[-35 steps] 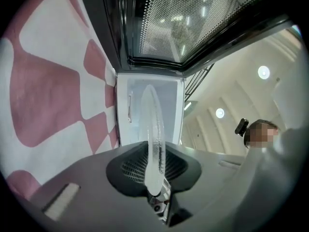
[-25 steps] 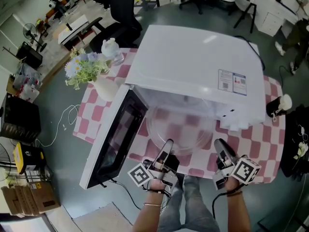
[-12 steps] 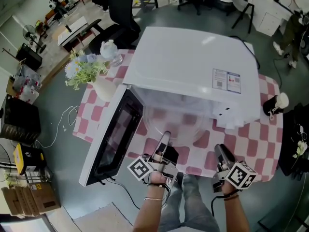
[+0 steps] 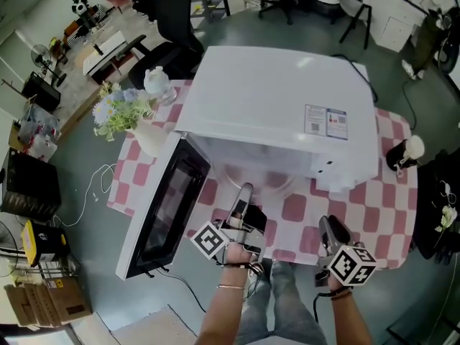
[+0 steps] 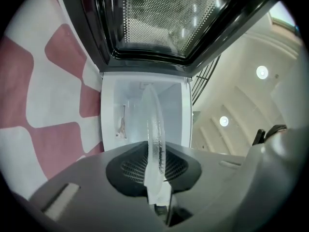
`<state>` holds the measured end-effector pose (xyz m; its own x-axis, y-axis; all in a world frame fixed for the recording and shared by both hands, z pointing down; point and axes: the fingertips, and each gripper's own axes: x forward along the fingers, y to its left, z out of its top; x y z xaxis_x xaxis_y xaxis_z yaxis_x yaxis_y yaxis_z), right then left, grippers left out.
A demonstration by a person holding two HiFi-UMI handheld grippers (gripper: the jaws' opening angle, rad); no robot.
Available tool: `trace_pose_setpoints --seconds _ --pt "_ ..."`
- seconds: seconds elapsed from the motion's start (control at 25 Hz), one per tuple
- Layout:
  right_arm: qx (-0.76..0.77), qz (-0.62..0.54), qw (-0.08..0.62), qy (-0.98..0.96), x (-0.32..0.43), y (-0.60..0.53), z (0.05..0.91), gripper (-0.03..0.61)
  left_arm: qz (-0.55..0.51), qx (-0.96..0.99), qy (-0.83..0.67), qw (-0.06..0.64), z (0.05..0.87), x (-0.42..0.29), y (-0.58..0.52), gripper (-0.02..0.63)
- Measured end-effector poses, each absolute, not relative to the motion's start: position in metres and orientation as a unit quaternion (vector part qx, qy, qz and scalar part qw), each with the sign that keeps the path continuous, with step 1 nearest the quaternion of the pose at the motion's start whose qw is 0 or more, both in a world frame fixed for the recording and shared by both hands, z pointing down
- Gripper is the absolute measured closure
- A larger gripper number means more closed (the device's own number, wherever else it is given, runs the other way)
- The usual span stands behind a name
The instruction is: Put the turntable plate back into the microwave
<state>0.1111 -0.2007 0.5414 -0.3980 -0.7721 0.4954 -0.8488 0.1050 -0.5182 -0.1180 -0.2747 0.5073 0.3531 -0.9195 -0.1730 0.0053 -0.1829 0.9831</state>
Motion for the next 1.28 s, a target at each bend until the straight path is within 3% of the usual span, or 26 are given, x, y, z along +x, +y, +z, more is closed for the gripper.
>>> trace_pose_setpoints --seconds 0.44,0.68,1.28 --pt "0.589 0.341 0.103 -0.726 0.132 -0.196 0.546 0.488 -0.436 0.641 -0.359 0.52 0.502 -0.108 -0.296 0.566" --pt "0.599 0.335 0.113 -0.718 0.139 -0.197 0.548 0.566 -0.438 0.638 -0.361 0.521 0.506 -0.107 -0.308 0.566" --pt "0.593 0.343 0.121 -0.719 0.141 -0.207 0.551 0.568 -0.45 0.63 -0.365 0.517 0.507 -0.107 -0.336 0.566"
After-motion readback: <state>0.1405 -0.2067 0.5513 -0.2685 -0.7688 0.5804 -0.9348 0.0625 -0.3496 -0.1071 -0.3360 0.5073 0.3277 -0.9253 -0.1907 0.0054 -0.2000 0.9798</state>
